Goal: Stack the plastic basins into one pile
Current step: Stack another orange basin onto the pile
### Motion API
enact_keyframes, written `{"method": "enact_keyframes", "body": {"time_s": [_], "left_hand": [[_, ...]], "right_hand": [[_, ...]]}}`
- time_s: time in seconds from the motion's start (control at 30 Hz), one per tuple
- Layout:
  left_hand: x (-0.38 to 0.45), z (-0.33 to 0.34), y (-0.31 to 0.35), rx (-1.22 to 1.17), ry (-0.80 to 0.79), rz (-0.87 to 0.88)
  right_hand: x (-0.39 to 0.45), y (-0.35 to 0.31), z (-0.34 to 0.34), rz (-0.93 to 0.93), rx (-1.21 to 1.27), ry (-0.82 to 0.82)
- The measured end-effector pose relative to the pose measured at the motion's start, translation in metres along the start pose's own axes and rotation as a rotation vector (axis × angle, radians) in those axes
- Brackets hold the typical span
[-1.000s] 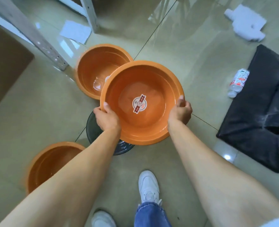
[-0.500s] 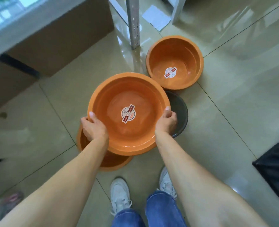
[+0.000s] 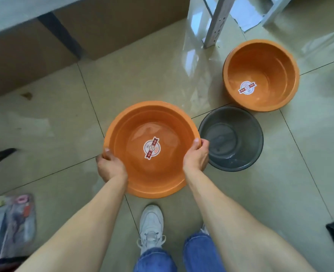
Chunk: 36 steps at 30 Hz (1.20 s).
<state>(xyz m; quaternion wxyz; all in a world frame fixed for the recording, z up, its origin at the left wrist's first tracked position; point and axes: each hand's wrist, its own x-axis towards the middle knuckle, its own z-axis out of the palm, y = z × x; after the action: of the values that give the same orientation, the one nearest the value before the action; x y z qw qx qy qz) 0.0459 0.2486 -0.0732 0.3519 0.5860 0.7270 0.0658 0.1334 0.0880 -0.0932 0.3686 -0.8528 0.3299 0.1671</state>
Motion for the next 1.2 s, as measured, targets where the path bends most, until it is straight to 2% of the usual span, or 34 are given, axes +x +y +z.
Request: {"method": "enact_keyframes", "body": {"time_s": [0.2,0.33,0.5,0.57,0.67,0.9,0.97,1.2], "left_hand": [[0.013,0.015,-0.026,-0.03,-0.036,-0.004],[0.021,0.024,-0.034,0.057,-0.053,-0.014],[0.016,0.027,-0.023,0.143,-0.074,-0.012],[0.006,0.031,-0.01,0.132,-0.097,0.043],[-0.021,0.05,0.018,0.098,-0.196,0.156],[-0.104,0.143,0.093,-0.028,-0.587,0.319],[-0.127,0.174,0.111,-0.01,-0.647,0.371],[-0.168,0.272,0.147,-0.026,-0.728,0.319]], "right_hand": [[0.008,0.011,0.011,0.007,-0.048,0.012],[0.015,0.018,0.018,0.026,-0.097,0.018],[0.019,0.017,0.015,0.04,-0.148,0.013],[0.025,0.013,0.009,0.054,-0.129,0.024],[0.04,0.0,-0.007,0.091,-0.041,0.036],[0.126,-0.034,-0.06,0.172,0.348,0.119],[0.159,-0.044,-0.083,0.19,0.435,0.133],[0.271,-0.056,-0.126,0.203,0.408,0.275]]}}
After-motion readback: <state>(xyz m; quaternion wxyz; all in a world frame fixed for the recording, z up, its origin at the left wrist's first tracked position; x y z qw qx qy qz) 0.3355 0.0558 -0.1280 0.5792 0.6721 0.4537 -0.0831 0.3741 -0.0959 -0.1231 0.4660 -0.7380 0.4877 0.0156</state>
